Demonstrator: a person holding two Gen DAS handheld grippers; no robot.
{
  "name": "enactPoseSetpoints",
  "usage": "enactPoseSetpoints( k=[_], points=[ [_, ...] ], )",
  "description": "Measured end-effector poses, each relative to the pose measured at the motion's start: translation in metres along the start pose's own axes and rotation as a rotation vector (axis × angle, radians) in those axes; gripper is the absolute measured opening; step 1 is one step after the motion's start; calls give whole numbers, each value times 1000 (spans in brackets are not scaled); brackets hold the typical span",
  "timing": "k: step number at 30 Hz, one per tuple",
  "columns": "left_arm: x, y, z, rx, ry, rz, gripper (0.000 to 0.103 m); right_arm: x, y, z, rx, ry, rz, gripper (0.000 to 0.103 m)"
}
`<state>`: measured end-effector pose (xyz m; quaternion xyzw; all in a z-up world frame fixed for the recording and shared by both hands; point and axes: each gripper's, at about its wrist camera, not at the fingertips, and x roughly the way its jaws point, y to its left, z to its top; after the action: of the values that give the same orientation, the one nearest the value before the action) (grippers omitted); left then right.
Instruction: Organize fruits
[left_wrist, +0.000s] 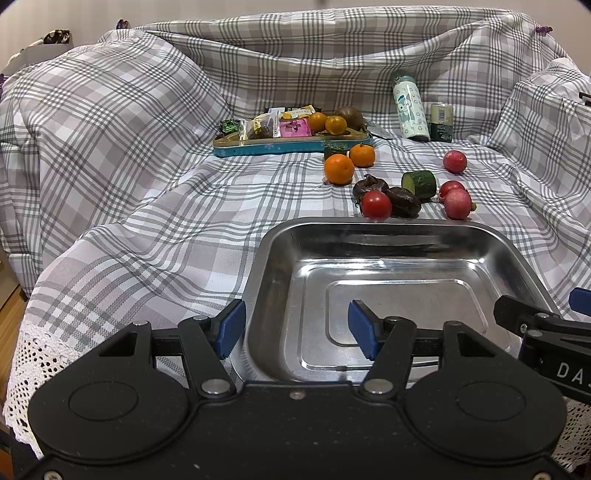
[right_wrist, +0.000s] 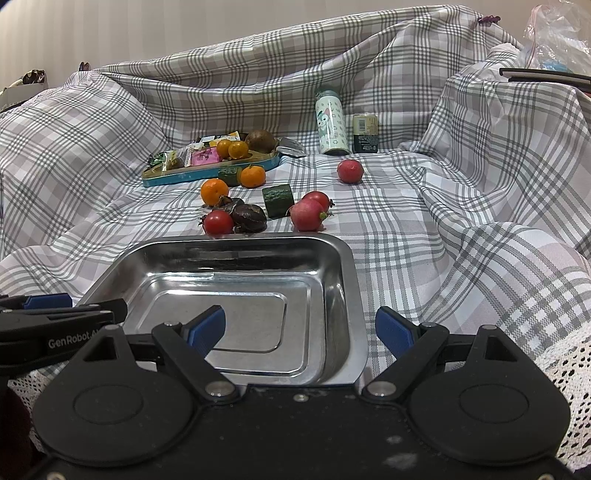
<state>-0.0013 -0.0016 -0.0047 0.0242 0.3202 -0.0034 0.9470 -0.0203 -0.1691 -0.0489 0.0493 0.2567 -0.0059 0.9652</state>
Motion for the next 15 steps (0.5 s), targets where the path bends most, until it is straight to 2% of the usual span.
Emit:
enactPoseSetpoints(
  k=[15],
  points=[
    [-5,-4,-1,25,-15,18,63,-1,1,-1,-12,-8,-6,92]
  ],
)
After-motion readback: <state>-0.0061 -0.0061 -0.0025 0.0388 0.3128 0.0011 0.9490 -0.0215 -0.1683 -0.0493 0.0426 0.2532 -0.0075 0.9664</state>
